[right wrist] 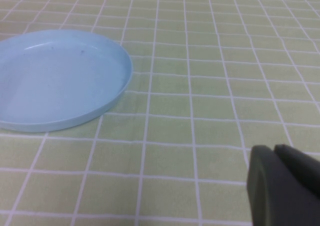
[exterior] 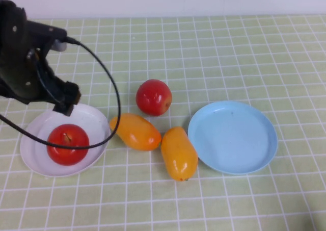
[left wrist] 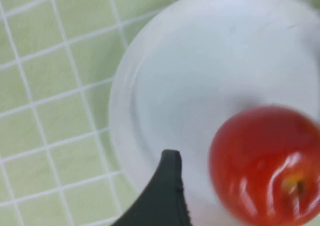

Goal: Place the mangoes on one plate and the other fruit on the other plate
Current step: Put one type of fruit in the left plate

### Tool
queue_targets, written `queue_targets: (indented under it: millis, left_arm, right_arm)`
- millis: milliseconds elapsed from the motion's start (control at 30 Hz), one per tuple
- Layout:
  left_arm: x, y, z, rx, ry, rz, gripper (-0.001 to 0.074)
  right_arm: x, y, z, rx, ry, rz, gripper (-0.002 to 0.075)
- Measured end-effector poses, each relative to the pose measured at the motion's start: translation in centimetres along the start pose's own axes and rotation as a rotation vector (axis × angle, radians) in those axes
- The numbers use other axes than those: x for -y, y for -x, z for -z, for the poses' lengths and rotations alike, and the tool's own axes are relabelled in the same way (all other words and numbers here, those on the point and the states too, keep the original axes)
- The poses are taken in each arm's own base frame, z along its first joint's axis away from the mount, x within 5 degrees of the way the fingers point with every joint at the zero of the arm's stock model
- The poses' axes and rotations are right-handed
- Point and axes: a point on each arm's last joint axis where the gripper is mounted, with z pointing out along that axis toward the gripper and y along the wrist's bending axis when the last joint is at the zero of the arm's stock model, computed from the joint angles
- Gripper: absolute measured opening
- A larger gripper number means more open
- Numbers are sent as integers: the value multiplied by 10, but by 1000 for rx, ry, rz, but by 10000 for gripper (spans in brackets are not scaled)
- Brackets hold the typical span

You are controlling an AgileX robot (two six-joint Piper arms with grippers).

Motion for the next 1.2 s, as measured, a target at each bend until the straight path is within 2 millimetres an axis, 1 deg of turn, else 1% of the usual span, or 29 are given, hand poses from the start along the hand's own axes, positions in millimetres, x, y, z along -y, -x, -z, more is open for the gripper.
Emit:
queue_targets:
  millis: [100, 233, 333, 500, 633, 767, 1033, 1200]
  left_arm:
    - [17, 4, 5, 46, -40, -15, 668]
    - [51, 21, 5, 184, -147, -34, 668]
    - [71, 41, -2, 256, -201, -72, 669]
    - [96, 69, -21, 274, -236, -134, 669]
    - [107, 84, -39, 281, -258, -222, 669]
    - [114, 87, -53, 276, -280, -310, 669]
    - [118, 93, -66, 318, -281, -343, 669]
    - [121, 94, -78, 314, -277, -358, 669]
  right_arm:
    - [0, 0, 0, 0, 0, 0, -16]
    - [0, 0, 0, 0, 0, 0, -17]
    - [0, 0, 0, 0, 0, 0, -16]
    - [0, 0, 0, 0, 0, 0, -16]
    - [0, 0, 0, 0, 0, 0, -17]
    - [0, 0, 0, 0, 0, 0, -16]
    - [0, 0, 0, 0, 0, 0, -17]
    - [0, 0, 0, 0, 0, 0, -17]
